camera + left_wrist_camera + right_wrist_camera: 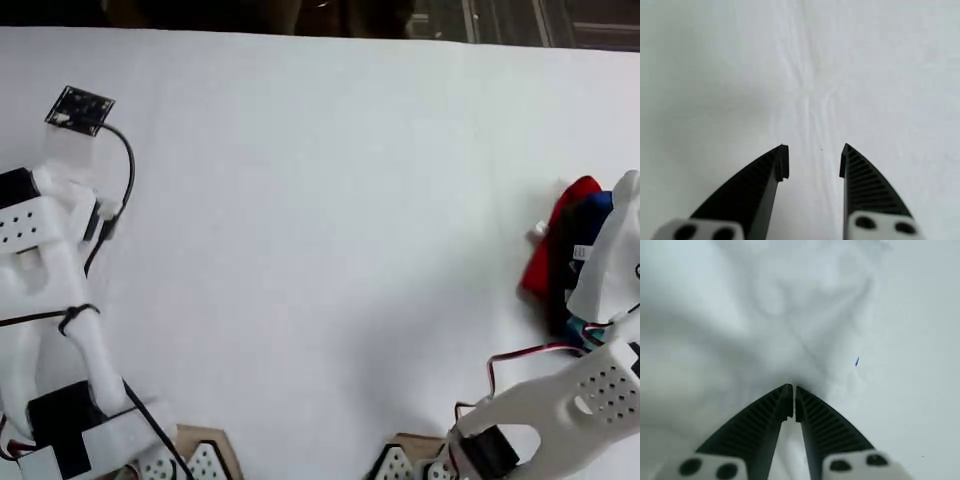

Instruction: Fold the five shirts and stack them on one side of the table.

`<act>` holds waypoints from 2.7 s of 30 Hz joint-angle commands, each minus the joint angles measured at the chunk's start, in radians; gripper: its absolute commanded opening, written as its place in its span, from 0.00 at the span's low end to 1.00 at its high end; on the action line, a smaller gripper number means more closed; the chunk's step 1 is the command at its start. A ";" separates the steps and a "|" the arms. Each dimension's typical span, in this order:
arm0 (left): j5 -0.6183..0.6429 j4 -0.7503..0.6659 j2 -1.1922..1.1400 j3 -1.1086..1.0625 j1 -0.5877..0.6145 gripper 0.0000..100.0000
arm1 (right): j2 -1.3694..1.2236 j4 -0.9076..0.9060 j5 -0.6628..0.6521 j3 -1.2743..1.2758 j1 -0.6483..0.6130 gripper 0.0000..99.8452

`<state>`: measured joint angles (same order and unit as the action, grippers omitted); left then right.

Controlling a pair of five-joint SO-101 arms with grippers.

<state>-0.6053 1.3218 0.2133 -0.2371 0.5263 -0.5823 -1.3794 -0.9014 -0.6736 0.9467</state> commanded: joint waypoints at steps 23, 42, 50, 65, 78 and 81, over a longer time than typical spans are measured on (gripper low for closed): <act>-0.044 0.040 0.006 0.047 0.061 0.19 | -0.059 -0.024 0.216 -0.161 -0.375 0.02; -0.040 0.031 0.011 0.039 0.058 0.19 | -0.260 -0.361 0.152 -0.557 -0.090 0.02; -0.040 0.032 0.026 0.045 0.060 0.19 | -0.371 -0.367 0.160 -0.749 -0.088 0.02; -0.155 0.140 0.718 -0.245 -0.123 0.19 | 0.145 -0.390 0.206 -0.486 -0.168 0.02; -0.184 0.201 1.145 -0.613 -0.258 0.19 | 1.351 -0.136 0.015 1.117 -0.667 0.02; -0.187 0.195 1.197 -0.728 -0.258 0.19 | 1.578 -0.084 -0.008 1.452 -0.773 0.02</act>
<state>-0.7802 1.5213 1.3686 -0.8907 0.2793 0.7403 -1.5159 -0.8922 0.4281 0.2593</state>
